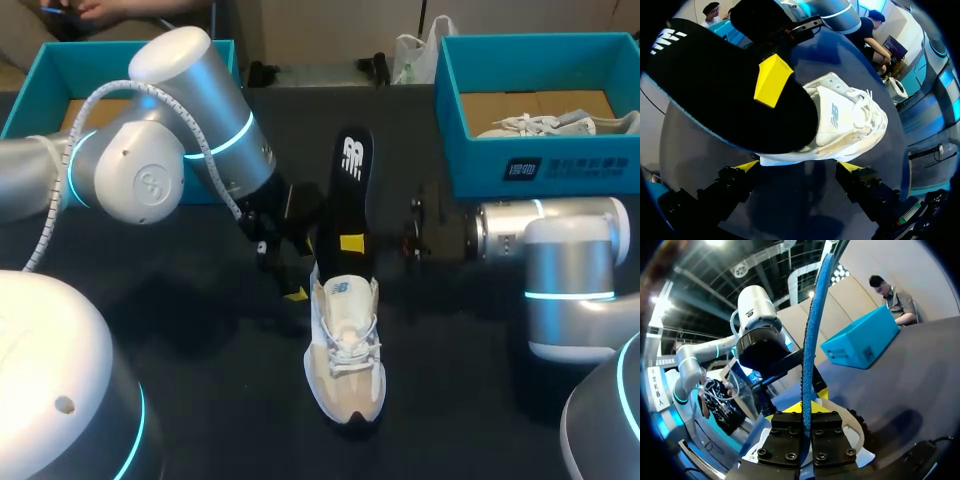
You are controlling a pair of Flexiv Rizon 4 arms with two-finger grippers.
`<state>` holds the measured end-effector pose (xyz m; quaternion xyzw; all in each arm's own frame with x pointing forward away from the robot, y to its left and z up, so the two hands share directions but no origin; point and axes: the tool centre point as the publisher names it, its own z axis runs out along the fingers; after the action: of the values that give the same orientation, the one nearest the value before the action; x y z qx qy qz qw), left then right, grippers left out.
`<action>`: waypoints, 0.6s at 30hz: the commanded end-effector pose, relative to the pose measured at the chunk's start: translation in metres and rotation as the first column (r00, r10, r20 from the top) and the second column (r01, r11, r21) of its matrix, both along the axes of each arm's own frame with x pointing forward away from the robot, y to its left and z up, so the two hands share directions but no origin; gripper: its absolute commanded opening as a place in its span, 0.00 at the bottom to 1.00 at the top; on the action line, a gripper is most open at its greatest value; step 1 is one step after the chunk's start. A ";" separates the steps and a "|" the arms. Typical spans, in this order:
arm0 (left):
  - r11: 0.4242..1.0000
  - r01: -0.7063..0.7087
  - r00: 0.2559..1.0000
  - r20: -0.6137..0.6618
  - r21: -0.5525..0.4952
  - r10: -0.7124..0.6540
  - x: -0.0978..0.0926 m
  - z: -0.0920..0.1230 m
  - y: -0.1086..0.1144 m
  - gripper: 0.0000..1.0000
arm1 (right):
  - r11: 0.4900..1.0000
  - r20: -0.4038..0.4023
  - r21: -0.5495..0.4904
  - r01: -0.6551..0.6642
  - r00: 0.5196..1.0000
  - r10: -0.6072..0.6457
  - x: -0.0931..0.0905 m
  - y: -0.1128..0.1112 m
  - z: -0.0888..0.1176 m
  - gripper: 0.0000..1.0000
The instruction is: Take the shoe out of the shoebox, open the shoe tongue, remove and reinsert the insole, then place the shoe into the shoebox
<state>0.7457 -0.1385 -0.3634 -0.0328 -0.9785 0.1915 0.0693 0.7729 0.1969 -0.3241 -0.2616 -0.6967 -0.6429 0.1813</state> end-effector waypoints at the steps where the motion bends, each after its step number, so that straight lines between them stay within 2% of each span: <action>1: 1.000 0.000 1.000 0.001 0.002 0.000 0.000 0.000 0.000 1.00 | 1.000 -0.012 -0.005 -0.014 1.000 0.014 -0.003 0.000 -0.004 0.00; 18: 1.000 0.000 1.000 0.001 0.002 0.000 0.000 0.000 0.000 1.00 | 0.998 -0.113 0.027 -0.059 0.992 0.062 -0.027 0.010 -0.030 0.00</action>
<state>0.7457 -0.1385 -0.3633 -0.0328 -0.9785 0.1915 0.0693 0.7487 0.2022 -0.3444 -0.2750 -0.6873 -0.6278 0.2405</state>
